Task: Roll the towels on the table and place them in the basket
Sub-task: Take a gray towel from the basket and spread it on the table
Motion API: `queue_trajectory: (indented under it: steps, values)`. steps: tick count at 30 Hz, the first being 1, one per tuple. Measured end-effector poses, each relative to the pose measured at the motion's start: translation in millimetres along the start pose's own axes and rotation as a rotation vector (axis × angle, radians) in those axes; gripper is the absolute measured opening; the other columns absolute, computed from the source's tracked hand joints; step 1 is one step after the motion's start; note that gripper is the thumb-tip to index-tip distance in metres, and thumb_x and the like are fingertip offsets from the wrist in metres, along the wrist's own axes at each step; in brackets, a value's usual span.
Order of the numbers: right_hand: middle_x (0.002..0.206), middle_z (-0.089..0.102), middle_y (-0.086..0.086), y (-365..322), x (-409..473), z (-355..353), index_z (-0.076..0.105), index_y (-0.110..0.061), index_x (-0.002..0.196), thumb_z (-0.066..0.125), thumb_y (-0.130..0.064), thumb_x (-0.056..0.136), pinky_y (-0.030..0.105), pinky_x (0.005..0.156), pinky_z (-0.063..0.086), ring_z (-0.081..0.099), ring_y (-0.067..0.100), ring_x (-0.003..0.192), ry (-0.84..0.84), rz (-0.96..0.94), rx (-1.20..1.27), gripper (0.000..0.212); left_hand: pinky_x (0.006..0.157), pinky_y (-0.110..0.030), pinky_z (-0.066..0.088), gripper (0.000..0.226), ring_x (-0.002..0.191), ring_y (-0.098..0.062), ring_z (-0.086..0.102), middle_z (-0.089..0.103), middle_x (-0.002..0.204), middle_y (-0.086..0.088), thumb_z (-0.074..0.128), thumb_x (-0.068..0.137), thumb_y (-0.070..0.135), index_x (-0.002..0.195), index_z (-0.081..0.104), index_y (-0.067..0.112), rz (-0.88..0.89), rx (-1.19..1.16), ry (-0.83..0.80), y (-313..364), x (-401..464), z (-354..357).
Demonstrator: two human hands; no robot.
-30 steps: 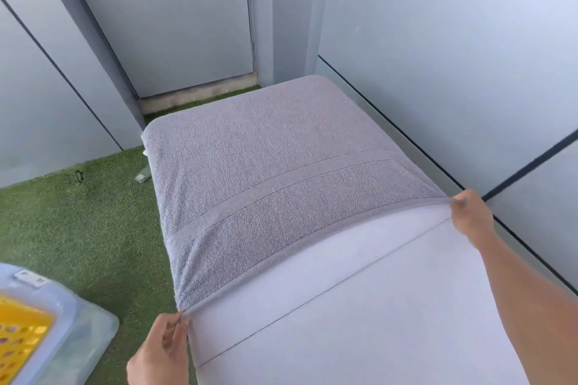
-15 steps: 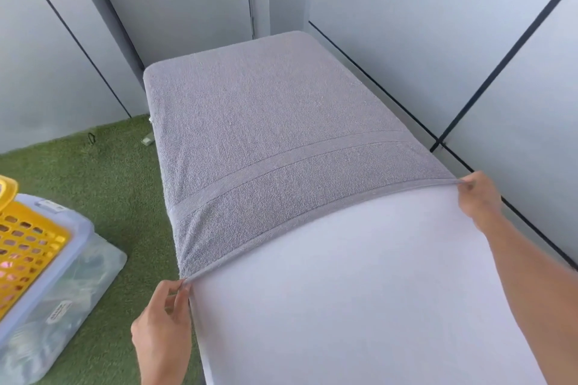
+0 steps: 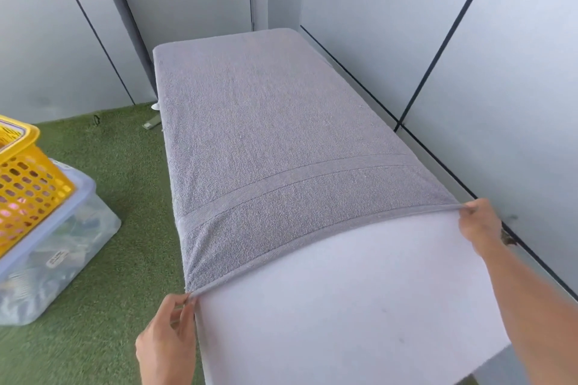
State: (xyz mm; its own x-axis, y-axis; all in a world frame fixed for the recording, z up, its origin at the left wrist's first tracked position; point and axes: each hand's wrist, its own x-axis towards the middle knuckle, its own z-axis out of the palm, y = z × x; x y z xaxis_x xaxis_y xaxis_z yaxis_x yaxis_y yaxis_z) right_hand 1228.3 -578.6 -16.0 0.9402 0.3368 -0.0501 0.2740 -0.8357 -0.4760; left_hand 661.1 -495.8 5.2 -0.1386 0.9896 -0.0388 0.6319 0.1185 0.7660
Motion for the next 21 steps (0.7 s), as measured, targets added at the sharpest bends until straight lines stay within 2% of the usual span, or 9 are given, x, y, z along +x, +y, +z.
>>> queue_trajectory:
  steps: [3, 5, 9, 13, 15, 16, 18, 21]
  values:
    - [0.08, 0.049, 0.012, 29, -21, -18, 0.055, -0.014, 0.086, 0.042, -0.009, 0.093, 0.03, 0.066, 0.034, 0.052, 0.031, 0.078, -0.015, 0.026, 0.008, 0.016, 0.054, -0.025, 0.042, 0.018, 0.055, -0.009, 0.063, 0.065, 0.062, 0.011, 0.065, 0.089, 0.024, 0.074, 0.059, 0.033, -0.01, 0.01, -0.012, -13, -53, -8]
    - [0.086, 0.051, 0.013, 44, -37, -29, 0.056, -0.014, 0.094, 0.043, -0.009, 0.095, 0.031, 0.068, 0.033, 0.052, 0.032, 0.083, -0.031, 0.03, 0.036, 0.014, 0.053, -0.018, 0.04, 0.016, 0.051, -0.005, 0.06, 0.064, 0.063, 0.012, 0.065, 0.089, 0.023, 0.075, 0.06, 0.031, -0.017, 0.004, 0.003, -15, -82, -13]
    - [0.106, 0.061, 0.022, 70, -59, -51, 0.058, -0.004, 0.109, 0.045, -0.008, 0.095, 0.036, 0.075, 0.037, 0.057, 0.04, 0.101, -0.03, -0.016, 0.071, 0.019, 0.058, -0.025, 0.041, 0.008, 0.059, -0.011, 0.064, 0.065, 0.067, 0.011, 0.064, 0.089, 0.025, 0.081, 0.063, 0.027, -0.03, 0.017, -0.009, -19, -128, -20]
    - [0.093, 0.057, 0.011, 91, -68, -67, 0.056, -0.006, 0.111, 0.048, -0.012, 0.092, 0.036, 0.075, 0.036, 0.051, 0.027, 0.085, -0.162, -0.075, 0.09, 0.022, 0.061, -0.031, 0.052, 0.028, 0.061, -0.013, 0.067, 0.066, 0.07, 0.008, 0.066, 0.087, 0.021, 0.083, 0.053, 0.045, 0.026, 0.011, -0.019, -26, -159, -25]
    - [0.096, 0.056, 0.011, 92, -70, -74, 0.055, -0.006, 0.114, 0.048, -0.017, 0.089, 0.039, 0.078, 0.04, 0.05, 0.025, 0.086, -0.237, -0.113, 0.053, 0.028, 0.062, -0.035, 0.054, 0.032, 0.066, -0.015, 0.069, 0.067, 0.074, 0.007, 0.065, 0.088, 0.02, 0.084, 0.051, 0.048, 0.026, 0.007, -0.026, -28, -164, -23]
    - [0.102, 0.056, 0.012, 88, -74, -78, 0.053, -0.006, 0.118, 0.049, -0.015, 0.089, 0.04, 0.085, 0.04, 0.051, 0.026, 0.091, -0.281, -0.13, 0.041, 0.031, 0.066, -0.037, 0.055, 0.027, 0.073, -0.017, 0.069, 0.069, 0.081, 0.005, 0.065, 0.089, 0.022, 0.087, 0.052, 0.046, 0.016, 0.007, -0.042, -28, -164, -22]
    - [0.121, 0.055, 0.012, 78, -84, -80, 0.05, -0.009, 0.127, 0.053, -0.011, 0.091, 0.043, 0.102, 0.036, 0.05, 0.031, 0.113, -0.309, -0.239, -0.015, 0.036, 0.077, -0.041, 0.053, 0.018, 0.091, -0.02, 0.065, 0.067, 0.105, -0.002, 0.064, 0.089, 0.025, 0.102, 0.057, 0.036, 0.023, 0.088, -0.079, -23, -163, -21]
    - [0.147, 0.038, 0.009, 63, -107, -81, 0.044, -0.02, 0.137, 0.054, -0.027, 0.094, 0.049, 0.111, 0.029, 0.026, 0.031, 0.141, -0.341, -0.461, -0.102, 0.044, 0.09, -0.049, 0.05, 0.041, 0.119, -0.028, 0.053, 0.046, 0.137, -0.008, 0.066, 0.087, 0.023, 0.126, 0.053, 0.023, 0.118, 0.23, -0.099, -13, -164, -11]
